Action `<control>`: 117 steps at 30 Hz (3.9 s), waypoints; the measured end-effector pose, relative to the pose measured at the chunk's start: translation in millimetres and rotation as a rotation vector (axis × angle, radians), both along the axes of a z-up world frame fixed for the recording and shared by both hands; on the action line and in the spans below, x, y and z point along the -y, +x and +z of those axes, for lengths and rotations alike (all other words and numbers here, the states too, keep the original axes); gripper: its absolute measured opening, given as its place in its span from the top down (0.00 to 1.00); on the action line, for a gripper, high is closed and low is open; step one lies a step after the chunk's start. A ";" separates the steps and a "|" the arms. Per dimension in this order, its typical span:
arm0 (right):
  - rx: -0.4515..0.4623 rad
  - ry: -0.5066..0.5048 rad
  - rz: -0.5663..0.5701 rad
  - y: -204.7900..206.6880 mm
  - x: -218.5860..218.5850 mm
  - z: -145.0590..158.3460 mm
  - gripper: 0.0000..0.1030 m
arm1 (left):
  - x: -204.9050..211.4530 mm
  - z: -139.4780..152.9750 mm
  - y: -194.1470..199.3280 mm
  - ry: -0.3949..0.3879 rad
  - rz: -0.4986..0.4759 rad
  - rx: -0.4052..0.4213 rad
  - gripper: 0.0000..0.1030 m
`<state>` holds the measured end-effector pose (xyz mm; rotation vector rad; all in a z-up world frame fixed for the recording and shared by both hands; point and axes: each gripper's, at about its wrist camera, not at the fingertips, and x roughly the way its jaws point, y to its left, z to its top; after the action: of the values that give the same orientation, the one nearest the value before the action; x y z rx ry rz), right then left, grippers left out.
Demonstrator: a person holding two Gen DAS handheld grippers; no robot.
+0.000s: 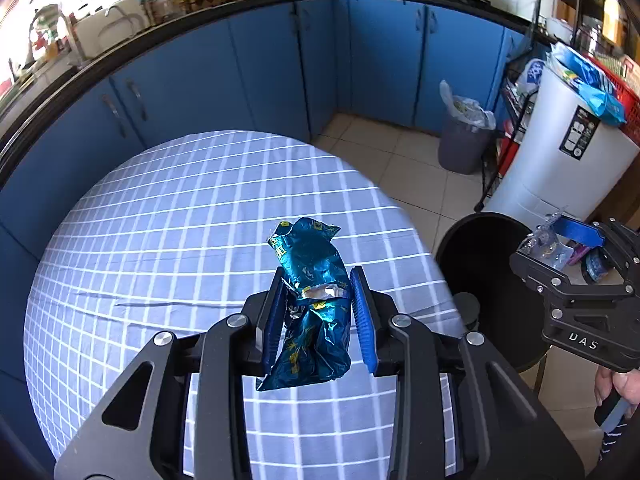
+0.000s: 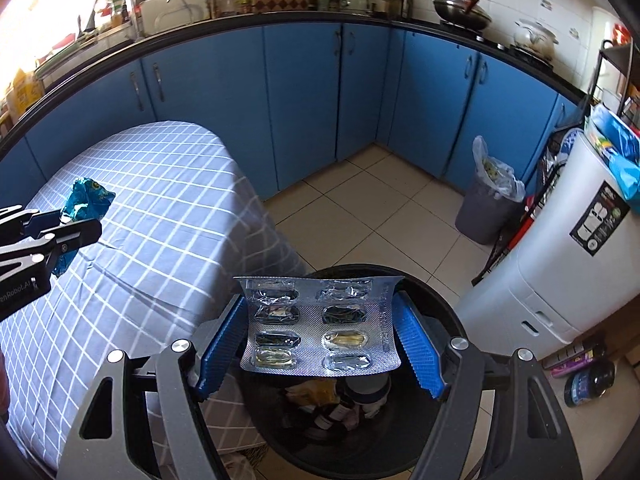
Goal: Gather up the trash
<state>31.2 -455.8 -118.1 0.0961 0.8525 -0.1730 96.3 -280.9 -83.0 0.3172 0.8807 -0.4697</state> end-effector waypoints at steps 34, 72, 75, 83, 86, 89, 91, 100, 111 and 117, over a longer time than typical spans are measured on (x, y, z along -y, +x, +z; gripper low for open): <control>-0.012 0.018 -0.068 10.5 43.2 -19.9 0.30 | 78.0 -17.3 0.3 0.012 -0.121 -0.038 0.68; -0.011 -0.015 -0.137 -10.9 53.8 -10.5 0.15 | 92.0 10.4 -22.8 -0.010 -0.187 0.018 0.68; -0.009 -0.013 -0.146 -13.6 57.5 -10.1 0.15 | 95.4 13.8 -24.0 -0.013 -0.196 0.021 0.68; -0.005 -0.007 -0.159 -19.3 62.5 -9.7 0.15 | 100.1 17.7 -29.6 -0.012 -0.218 0.032 0.67; -0.005 -0.006 -0.159 -19.3 62.5 -9.7 0.15 | 100.6 17.4 -29.9 -0.009 -0.217 0.028 0.67; -0.006 -0.007 -0.161 -21.3 62.6 -8.9 0.15 | 100.9 16.4 -29.7 -0.004 -0.214 0.021 0.62; -0.004 -0.007 -0.161 -21.4 62.8 -9.0 0.15 | 99.6 17.6 -29.7 -0.013 -0.207 0.021 0.27; -0.003 -0.009 -0.168 -26.8 63.8 -7.7 0.15 | 93.7 33.6 -41.1 -0.065 -0.225 0.088 0.04; -0.004 -0.013 -0.167 -27.1 61.3 -6.9 0.15 | 88.9 29.9 -40.2 -0.054 -0.214 0.063 0.03; -0.007 -0.018 -0.161 -28.0 56.6 -5.0 0.15 | 89.1 28.3 -41.2 -0.043 -0.219 0.066 0.03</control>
<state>3.2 -512.4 -123.1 0.1471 0.8500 -0.3320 55.1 -370.0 -54.8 0.3903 0.7741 -0.6766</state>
